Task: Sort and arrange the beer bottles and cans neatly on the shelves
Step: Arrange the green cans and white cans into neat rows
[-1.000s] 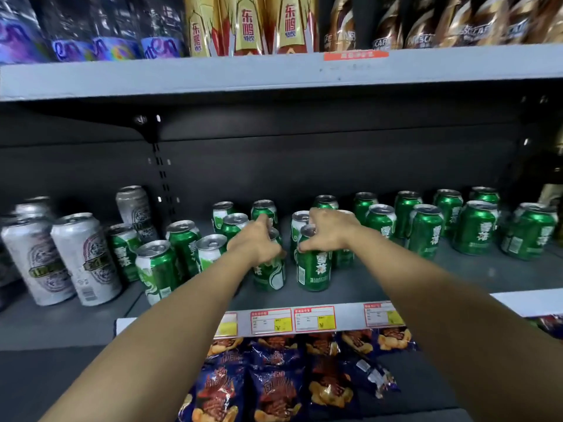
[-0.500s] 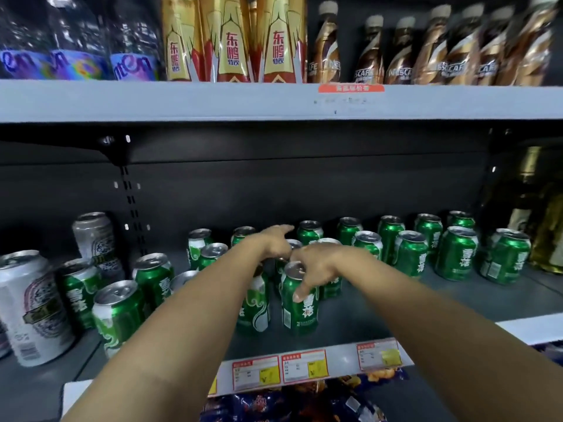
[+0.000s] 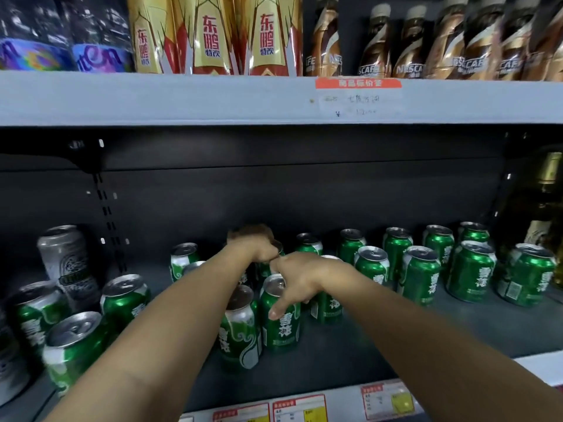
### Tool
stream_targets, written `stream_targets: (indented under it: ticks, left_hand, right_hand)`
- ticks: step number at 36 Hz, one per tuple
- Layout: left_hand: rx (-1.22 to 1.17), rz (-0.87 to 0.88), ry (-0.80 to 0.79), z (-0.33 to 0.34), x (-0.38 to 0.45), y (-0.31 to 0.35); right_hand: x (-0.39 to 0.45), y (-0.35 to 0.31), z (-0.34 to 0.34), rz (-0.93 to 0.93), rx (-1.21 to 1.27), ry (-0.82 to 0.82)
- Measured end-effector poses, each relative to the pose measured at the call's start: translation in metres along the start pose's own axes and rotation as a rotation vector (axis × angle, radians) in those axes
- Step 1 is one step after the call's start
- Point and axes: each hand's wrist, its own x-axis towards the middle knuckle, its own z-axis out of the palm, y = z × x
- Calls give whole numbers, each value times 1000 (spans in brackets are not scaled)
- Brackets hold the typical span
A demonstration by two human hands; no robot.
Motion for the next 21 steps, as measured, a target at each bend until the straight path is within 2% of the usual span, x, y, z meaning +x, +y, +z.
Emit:
stream_targets:
  ticks: [7, 11, 14, 18, 21]
  left_hand:
    - [-70, 0, -104, -2, 10, -12]
    - [-318, 40, -89, -14, 4, -23]
    - [-274, -1, -123, -20, 2, -38]
    - [-199, -154, -356, -10, -1, -59]
    - [-182, -128, -233, 2, 1, -66]
  right_hand:
    - [7, -1, -12, 40, -92, -40]
    - [13, -1, -30, 131, -25, 244]
    - [23, 0, -36, 193, -44, 348]
    - [41, -3, -32, 201, -36, 339]
    - [58, -6, -22, 193, -60, 267]
